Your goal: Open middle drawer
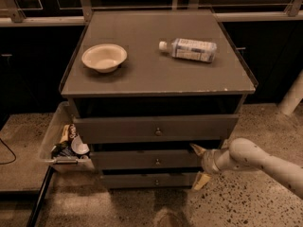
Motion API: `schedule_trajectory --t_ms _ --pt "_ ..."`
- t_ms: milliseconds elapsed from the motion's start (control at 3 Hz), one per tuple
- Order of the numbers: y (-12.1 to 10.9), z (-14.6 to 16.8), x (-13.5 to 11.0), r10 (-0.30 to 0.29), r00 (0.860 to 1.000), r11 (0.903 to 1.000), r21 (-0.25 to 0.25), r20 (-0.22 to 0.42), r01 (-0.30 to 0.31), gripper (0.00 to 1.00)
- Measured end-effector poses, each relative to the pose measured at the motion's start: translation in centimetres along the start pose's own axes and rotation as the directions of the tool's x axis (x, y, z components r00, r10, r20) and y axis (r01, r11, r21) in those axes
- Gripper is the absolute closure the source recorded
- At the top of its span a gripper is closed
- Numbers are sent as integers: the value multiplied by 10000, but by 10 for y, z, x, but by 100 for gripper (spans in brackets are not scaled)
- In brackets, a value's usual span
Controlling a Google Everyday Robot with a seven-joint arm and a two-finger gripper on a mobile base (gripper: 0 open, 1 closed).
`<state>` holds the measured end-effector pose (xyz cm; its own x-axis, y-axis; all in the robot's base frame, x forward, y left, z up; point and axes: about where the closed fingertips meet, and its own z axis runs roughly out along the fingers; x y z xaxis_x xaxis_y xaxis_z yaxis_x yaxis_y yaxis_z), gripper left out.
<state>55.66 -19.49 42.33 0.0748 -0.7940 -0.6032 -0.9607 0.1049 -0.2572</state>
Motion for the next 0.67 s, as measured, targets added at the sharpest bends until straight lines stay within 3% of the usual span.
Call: schedule_trajectory --t_ms 333,667 --pt "-12 8 -8 -1026 9947 9943 281 -87 1028 0" --pt "-23 15 -8 -1827 9828 9824 352 -281 1836 0"
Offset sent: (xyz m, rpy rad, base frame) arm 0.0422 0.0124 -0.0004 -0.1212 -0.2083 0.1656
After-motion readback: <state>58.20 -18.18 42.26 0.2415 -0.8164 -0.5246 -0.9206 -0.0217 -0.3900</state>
